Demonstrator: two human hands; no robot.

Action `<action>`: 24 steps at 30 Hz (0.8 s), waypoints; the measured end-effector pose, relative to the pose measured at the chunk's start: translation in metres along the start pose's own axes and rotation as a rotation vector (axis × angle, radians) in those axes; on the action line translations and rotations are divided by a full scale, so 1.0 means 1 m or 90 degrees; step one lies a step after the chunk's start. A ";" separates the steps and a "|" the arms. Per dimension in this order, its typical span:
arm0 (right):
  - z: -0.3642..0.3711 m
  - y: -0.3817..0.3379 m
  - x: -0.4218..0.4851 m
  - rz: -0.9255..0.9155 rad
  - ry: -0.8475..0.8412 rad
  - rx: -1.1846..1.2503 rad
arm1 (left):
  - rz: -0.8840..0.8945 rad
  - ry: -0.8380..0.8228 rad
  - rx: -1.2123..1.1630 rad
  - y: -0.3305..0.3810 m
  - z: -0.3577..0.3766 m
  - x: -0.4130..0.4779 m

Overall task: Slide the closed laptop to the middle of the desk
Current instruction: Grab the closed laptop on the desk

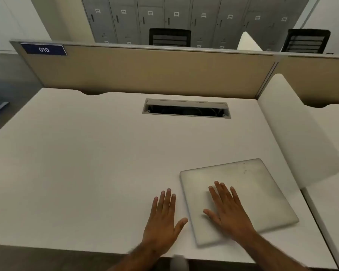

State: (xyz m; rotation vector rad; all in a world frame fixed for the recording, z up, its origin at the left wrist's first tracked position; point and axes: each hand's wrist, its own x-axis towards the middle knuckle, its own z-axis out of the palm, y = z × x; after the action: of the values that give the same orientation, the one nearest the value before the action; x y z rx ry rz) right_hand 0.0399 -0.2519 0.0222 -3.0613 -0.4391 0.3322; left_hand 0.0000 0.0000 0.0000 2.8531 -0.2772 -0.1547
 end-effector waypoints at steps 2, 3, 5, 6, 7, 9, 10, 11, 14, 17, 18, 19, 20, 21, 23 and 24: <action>0.008 0.013 -0.008 0.003 -0.004 -0.015 | -0.020 -0.031 -0.008 0.013 0.000 -0.001; 0.013 0.019 -0.011 0.007 -0.010 -0.026 | -0.026 -0.041 -0.012 0.017 0.003 -0.003; 0.020 0.030 -0.015 0.009 -0.018 -0.011 | -0.035 -0.072 -0.043 0.025 0.010 -0.006; 0.020 0.036 -0.018 0.009 -0.024 -0.016 | -0.043 -0.073 -0.063 0.029 0.014 -0.005; 0.021 0.042 -0.021 0.012 -0.029 -0.023 | -0.064 -0.089 -0.097 0.033 0.017 -0.005; 0.021 0.055 -0.025 0.021 -0.044 -0.027 | -0.100 -0.101 -0.139 0.041 0.017 -0.005; 0.023 0.062 -0.028 0.028 -0.042 -0.020 | -0.109 -0.089 -0.144 0.045 0.015 -0.004; 0.023 0.069 -0.029 0.038 -0.035 -0.011 | -0.109 -0.074 -0.143 0.050 0.012 -0.003; 0.020 0.094 -0.033 0.079 -0.037 -0.017 | -0.128 -0.047 -0.176 0.061 0.002 0.005; 0.011 0.117 -0.033 0.131 -0.013 0.014 | -0.183 -0.062 -0.261 0.075 -0.007 0.014; 0.008 0.126 -0.033 0.148 0.006 0.024 | -0.201 -0.067 -0.290 0.079 -0.008 0.017; 0.005 0.134 -0.032 0.162 0.027 0.029 | -0.216 -0.071 -0.314 0.084 -0.009 0.019; 0.003 0.140 -0.032 0.174 0.044 0.028 | -0.230 -0.073 -0.330 0.087 -0.010 0.020; 0.002 0.147 -0.031 0.185 0.059 0.026 | -0.243 -0.075 -0.344 0.091 -0.010 0.022; -0.001 0.156 -0.029 0.206 0.080 0.023 | -0.265 -0.074 -0.366 0.095 -0.009 0.024; -0.002 0.160 -0.029 0.217 0.084 0.027 | -0.272 -0.074 -0.374 0.097 -0.009 0.025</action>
State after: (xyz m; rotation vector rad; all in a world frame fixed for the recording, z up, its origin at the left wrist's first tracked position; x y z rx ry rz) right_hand 0.0574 -0.4136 0.0199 -3.0829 0.0959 0.1431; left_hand 0.0086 -0.0941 0.0338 2.2782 0.3147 -0.4103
